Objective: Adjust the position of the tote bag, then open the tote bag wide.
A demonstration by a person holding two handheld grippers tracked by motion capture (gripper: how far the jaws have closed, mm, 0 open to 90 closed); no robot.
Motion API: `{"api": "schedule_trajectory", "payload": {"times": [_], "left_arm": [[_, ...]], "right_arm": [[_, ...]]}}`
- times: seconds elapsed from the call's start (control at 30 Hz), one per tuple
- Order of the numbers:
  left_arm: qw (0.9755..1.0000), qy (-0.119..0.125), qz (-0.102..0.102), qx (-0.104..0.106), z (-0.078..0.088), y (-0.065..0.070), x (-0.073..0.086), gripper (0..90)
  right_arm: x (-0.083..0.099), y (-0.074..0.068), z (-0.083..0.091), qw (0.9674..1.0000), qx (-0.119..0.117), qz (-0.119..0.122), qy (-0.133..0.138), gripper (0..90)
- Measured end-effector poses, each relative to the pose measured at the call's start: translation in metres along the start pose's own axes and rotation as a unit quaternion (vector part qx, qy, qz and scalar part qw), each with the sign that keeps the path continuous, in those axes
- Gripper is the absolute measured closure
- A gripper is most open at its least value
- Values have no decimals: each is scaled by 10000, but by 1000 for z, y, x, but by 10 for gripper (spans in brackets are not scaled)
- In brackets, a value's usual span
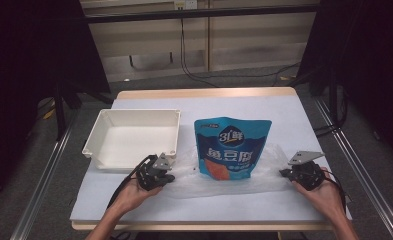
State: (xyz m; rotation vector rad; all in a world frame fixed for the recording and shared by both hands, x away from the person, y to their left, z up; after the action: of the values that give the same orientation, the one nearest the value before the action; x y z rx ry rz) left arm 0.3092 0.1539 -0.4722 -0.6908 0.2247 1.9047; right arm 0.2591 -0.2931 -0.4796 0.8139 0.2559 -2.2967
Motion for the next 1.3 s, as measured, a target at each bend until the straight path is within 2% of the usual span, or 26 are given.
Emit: {"api": "schedule_trajectory", "payload": {"times": [0.1, 0.13, 0.17, 0.3, 0.33, 0.47, 0.5, 0.57, 0.63, 0.67, 0.7, 0.73, 0.77, 0.83, 0.87, 0.9, 0.93, 1.0, 1.07, 1.1, 1.17, 1.23, 1.3], "left_arm": [[10000, -9, -19, 13, 1, -1, 1, 900], [10000, 57, 57, -48, 1, 0, 2, 900], [10000, -20, 45, 52, 2, -2, 3, 900], [10000, 30, 86, 11, 2, -1, 3, 900], [10000, -22, 32, 54, 2, -3, 3, 900], [9999, 28, 118, 6, 2, -2, 4, 900], [9999, 25, 108, -3, 2, -2, 4, 900], [9999, 14, 99, 20, 3, -2, 5, 900], [10000, 32, 82, 44, 3, -3, 6, 900], [9999, 3, 109, 130, 4, -4, 6, 900], [9999, 28, 125, 46, 4, -3, 6, 900], [9999, -21, 88, 82, 5, -3, 7, 900], [10000, -3, 66, 20, 5, -2, 7, 900], [9998, -16, 112, 165, 6, -4, 7, 900], [9998, -13, 91, 160, 5, -5, 7, 900], [9998, -29, 141, 101, 5, -5, 7, 900], [9996, 35, 221, 148, 5, -6, 7, 900], [9994, 165, 265, 168, 5, -6, 7, 900], [9984, 314, 280, 380, 8, -6, 5, 900], [9981, 445, 296, 292, 9, -4, 4, 900], [9977, 511, 236, 364, 12, -2, 2, 900], [9963, 650, 239, 510, 15, 1, -1, 881], [9960, 679, 212, 550, 18, 6, -6, 868]], "right_arm": [[-1, 0, 0, 10000, 30, 19, -50, 900], [0, -1, 0, 10000, 22, -2, -51, 900], [0, 0, 0, 10000, 24, -7, -30, 900], [0, 1, 0, 10000, 1, -78, -40, 900], [0, 0, 1, 9999, 34, -116, -63, 900], [1, 1, 1, 9999, 31, -92, -43, 900], [1, 1, 2, 9999, 23, -155, -52, 900], [2, 2, 2, 9999, 16, -135, -9, 900], [2, 1, 2, 9998, 47, -167, -33, 900], [2, -1, 2, 9998, 121, -160, -69, 900], [2, -1, 3, 9998, 159, -126, -90, 900], [2, -1, 3, 9998, 139, -127, -88, 900], [2, 0, 3, 9997, 128, -163, -99, 900], [2, -1, 3, 9997, 172, -147, -111, 900], [0, -2, 2, 9996, 237, -113, -143, 900], [-3, -6, 2, 9993, 302, -81, -202, 900], [-6, -9, 1, 9992, 331, 9, -228, 900], [-11, -14, 0, 9998, 169, 75, -54, 900], [-13, -14, 1, 9999, 0, -30, 158, 900], [-14, -14, 1, 9996, -65, -58, 280, 900], [-16, -12, 7, 9977, -229, -184, 613, 900], [-17, -12, 13, 9945, -411, -279, 921, 899], [-19, -13, 17, 9921, -551, -320, 1081, 882]]}}
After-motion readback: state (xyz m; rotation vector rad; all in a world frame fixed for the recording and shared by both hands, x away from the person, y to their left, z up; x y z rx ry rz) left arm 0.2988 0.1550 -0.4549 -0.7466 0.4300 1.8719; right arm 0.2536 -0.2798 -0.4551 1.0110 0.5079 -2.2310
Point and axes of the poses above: each handheld gripper's, and its own axes: z roughly backward along the jaws, x roughly out of its underside, y roughly to its right, the point moved 1 cm from there along -z, roughly forward along the jaws, and after that the axes turned 6 degrees about -x, right-handed, at the moved point
